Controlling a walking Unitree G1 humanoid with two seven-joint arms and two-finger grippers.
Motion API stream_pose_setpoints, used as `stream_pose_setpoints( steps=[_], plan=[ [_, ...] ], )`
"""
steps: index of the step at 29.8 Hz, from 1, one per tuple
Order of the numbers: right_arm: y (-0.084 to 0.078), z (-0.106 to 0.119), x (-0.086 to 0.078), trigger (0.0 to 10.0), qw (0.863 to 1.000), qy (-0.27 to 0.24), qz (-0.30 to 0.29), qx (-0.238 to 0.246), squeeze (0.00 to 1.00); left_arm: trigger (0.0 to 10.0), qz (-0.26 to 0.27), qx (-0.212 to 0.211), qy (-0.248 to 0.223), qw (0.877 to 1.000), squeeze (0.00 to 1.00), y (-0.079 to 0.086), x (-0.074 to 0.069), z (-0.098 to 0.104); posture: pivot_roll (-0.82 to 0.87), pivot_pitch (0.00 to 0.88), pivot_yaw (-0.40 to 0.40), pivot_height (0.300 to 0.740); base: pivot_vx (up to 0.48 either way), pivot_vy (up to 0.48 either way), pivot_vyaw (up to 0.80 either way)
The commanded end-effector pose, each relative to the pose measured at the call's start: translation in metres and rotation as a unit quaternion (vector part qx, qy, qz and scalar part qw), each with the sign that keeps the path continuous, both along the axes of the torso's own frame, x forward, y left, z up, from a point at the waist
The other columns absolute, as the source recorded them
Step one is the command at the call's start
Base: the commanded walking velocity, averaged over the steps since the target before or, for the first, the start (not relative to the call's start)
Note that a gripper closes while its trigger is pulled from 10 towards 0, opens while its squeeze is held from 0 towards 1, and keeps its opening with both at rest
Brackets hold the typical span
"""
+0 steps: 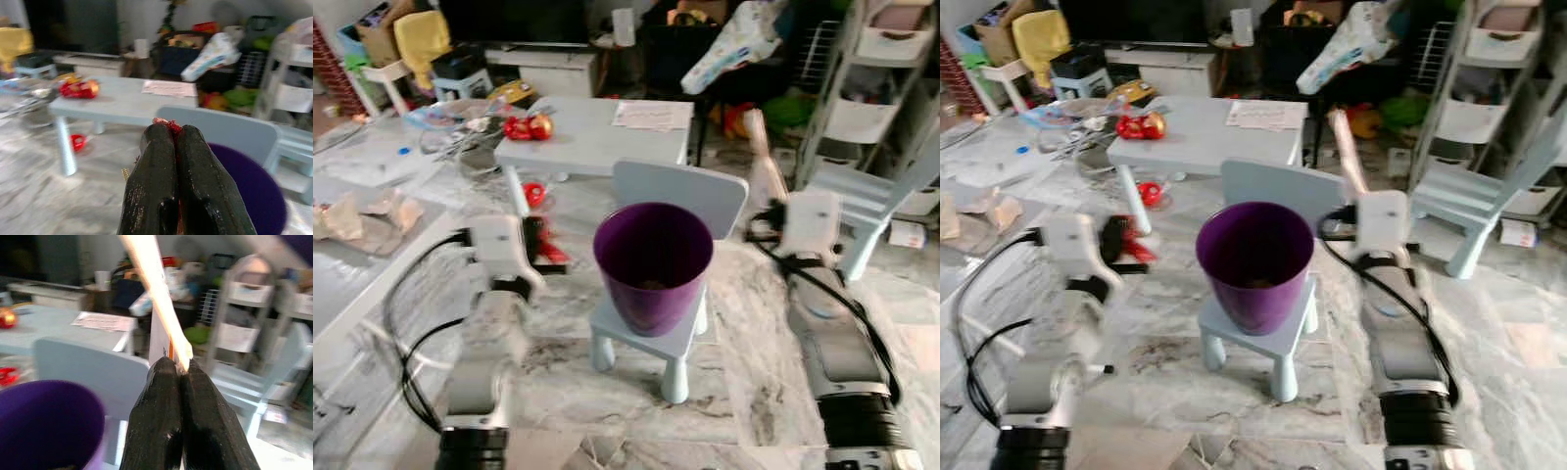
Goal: Picking trash to rubbish bin
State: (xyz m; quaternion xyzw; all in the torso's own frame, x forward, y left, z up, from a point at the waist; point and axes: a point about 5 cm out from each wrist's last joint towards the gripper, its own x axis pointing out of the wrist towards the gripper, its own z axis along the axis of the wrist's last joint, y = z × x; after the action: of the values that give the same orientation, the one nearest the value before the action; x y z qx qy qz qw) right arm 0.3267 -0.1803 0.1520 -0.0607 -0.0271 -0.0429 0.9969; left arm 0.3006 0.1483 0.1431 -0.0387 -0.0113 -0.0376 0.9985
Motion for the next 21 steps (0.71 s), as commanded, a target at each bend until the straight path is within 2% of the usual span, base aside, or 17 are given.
stream_pose_setpoints(
  steps=[1,13,21],
  plan=[
    [0.0074,0.0056,0.0015,10.0,1.0,-0.013,0.011,0.007,0.0,10.0,0.013,0.009,0.003,1.0,0.0,0.0069,0.0013,0.0004,0.0,0.044,0.049,0.74,0.0,0.0,-0.77],
    [0.0103,0.0044,0.0013,10.0,1.0,-0.014,0.016,0.008,0.0,10.0,0.016,0.013,0.001,1.0,0.0,0.0081,0.0057,0.0031,0.0,0.042,0.053,0.74,0.0,0.0,-0.04],
    [0.012,0.005,0.0012,10.0,1.0,-0.017,0.021,0.007,0.0,10.0,0.014,0.017,0.002,1.0,0.0,0.0063,0.008,0.0035,0.0,0.042,0.057,0.74,0.313,0.0,0.0]
  ],
)
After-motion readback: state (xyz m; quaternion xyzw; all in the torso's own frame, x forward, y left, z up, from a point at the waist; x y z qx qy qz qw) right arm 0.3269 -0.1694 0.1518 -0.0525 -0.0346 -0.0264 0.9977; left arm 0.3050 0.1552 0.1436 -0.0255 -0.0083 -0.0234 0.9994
